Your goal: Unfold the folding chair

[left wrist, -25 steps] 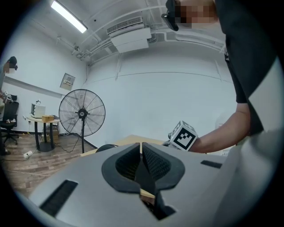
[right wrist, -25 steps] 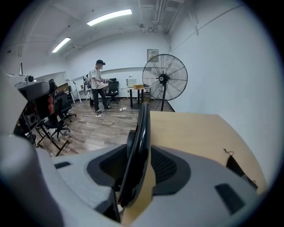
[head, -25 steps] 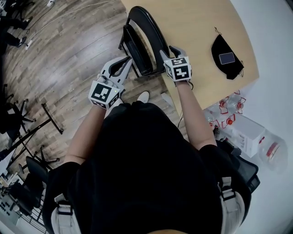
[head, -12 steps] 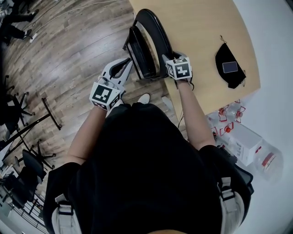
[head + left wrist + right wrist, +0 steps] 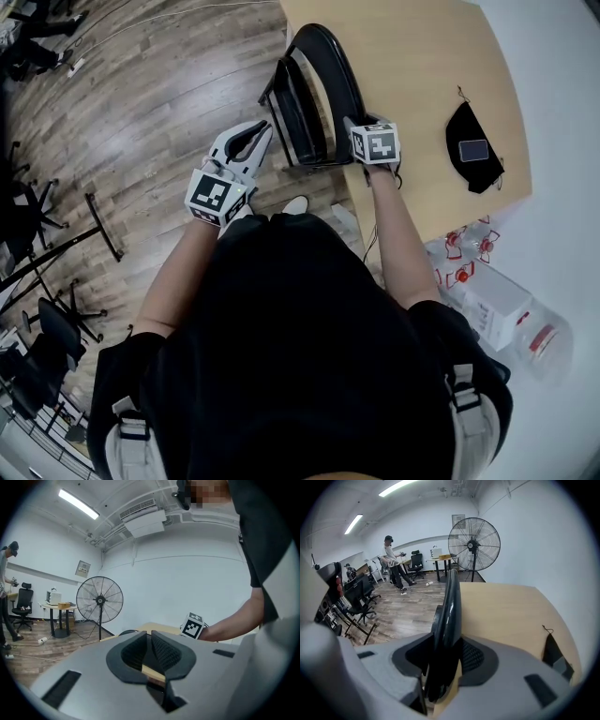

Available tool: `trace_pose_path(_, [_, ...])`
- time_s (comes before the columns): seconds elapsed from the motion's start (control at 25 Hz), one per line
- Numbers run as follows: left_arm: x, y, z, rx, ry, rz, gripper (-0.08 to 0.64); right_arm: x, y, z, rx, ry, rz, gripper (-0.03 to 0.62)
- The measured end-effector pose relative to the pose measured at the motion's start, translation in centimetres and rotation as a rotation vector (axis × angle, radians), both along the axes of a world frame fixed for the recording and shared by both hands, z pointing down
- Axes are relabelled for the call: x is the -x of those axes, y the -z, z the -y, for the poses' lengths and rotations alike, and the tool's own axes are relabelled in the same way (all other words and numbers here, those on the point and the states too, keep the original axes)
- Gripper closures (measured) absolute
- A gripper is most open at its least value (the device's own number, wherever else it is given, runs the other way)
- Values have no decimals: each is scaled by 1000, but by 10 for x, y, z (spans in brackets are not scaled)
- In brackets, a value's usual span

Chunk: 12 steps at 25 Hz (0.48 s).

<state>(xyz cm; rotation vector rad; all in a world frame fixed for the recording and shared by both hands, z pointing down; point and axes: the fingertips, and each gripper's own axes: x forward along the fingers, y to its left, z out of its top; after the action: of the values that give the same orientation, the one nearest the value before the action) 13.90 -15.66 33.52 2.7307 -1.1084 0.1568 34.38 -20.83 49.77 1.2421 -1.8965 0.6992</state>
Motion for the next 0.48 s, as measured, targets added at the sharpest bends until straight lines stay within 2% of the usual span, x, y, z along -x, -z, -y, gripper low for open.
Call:
trace_pose_path(0.28, [28,-1,-6,3,38,2,526,4,2,-3,10,-22,-21,439])
trace_pose_path(0.48, [52,-3,-8,10,65,6,517,29,7,-9,-5,-4,-29,439])
